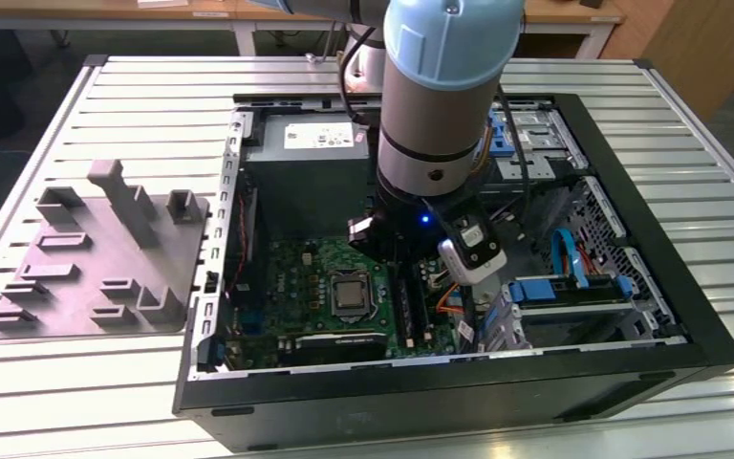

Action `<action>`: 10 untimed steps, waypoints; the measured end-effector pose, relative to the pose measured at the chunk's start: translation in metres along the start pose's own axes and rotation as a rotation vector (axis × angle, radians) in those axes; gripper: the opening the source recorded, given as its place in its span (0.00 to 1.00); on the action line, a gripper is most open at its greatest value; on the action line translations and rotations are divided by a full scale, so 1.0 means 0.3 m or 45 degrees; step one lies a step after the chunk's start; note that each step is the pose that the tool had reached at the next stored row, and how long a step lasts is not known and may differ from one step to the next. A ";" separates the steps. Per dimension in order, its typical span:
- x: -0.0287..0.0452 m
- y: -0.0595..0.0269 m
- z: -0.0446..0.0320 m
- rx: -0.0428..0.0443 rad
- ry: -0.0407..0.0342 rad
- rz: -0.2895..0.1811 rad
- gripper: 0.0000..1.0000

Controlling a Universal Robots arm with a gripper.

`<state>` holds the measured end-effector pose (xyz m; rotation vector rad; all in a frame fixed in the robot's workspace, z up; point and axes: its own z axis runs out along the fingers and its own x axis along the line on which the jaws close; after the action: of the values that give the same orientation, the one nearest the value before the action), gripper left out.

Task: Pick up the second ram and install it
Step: 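Insert the second ram into the second slot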

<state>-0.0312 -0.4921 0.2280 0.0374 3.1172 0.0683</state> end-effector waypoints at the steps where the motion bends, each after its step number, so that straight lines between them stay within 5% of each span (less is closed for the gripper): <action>1: 0.000 0.000 0.000 0.000 -0.0004 0.009 0.11; 10: 0.000 0.000 0.003 0.001 -0.0006 0.016 0.11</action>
<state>-0.0312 -0.4922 0.2271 0.0573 3.1167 0.0678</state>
